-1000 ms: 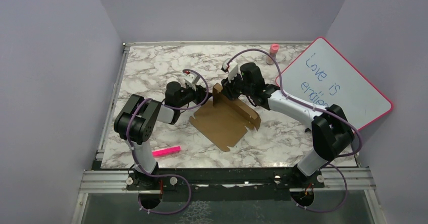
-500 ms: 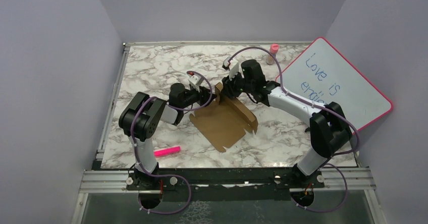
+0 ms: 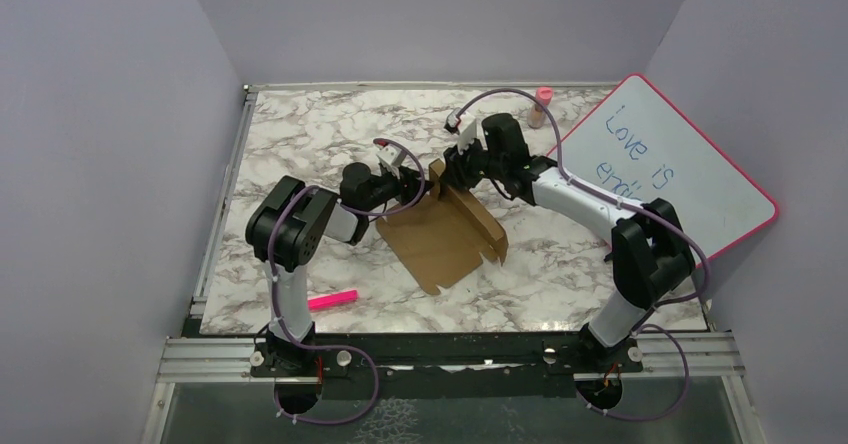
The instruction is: Fold the paper box
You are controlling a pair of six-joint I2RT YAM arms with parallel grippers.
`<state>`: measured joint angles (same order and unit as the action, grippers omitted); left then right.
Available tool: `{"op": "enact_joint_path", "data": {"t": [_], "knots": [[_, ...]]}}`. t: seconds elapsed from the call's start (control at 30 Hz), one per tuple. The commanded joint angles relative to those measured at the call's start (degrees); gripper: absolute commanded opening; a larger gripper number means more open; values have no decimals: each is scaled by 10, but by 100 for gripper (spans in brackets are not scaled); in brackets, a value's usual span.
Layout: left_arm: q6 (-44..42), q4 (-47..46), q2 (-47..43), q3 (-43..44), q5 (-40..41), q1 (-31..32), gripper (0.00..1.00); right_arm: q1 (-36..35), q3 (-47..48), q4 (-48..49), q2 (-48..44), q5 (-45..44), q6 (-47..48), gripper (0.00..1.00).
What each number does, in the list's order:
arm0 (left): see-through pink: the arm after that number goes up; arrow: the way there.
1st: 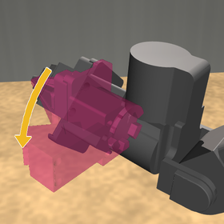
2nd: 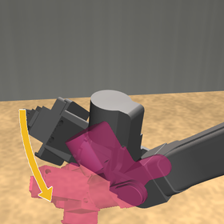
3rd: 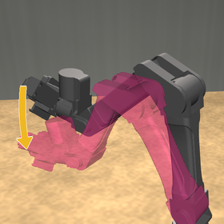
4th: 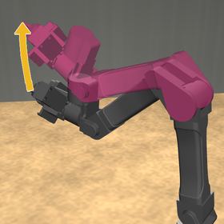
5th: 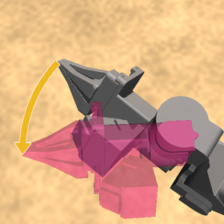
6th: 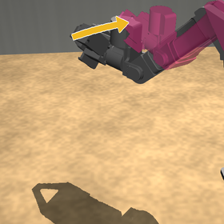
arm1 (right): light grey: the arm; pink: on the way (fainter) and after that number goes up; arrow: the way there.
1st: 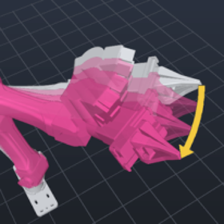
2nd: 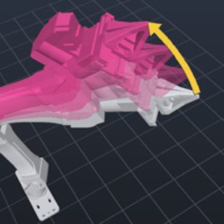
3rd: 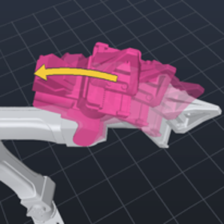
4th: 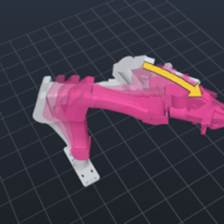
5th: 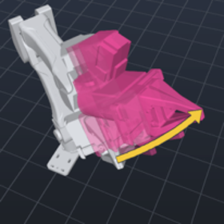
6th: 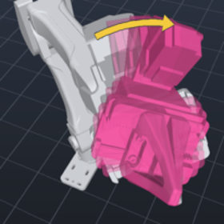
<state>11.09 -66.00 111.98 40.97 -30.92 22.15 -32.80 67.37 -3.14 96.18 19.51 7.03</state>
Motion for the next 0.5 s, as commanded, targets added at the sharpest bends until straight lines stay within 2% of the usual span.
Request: {"op": "enact_joint_path", "data": {"t": [0.0, 0.17, 0.47], "knots": [[4, -49, 23, 22, 11, 12, 49, -5, 3, -50, 27, 47, -9, 39], [3, -58, 38, 26, 17, 14, 42, 2, 5, -51, 30, 55, -14, 39], [11, -57, 44, 32, 23, 15, 40, 25, 9, -46, 30, 83, -33, 39]]}}
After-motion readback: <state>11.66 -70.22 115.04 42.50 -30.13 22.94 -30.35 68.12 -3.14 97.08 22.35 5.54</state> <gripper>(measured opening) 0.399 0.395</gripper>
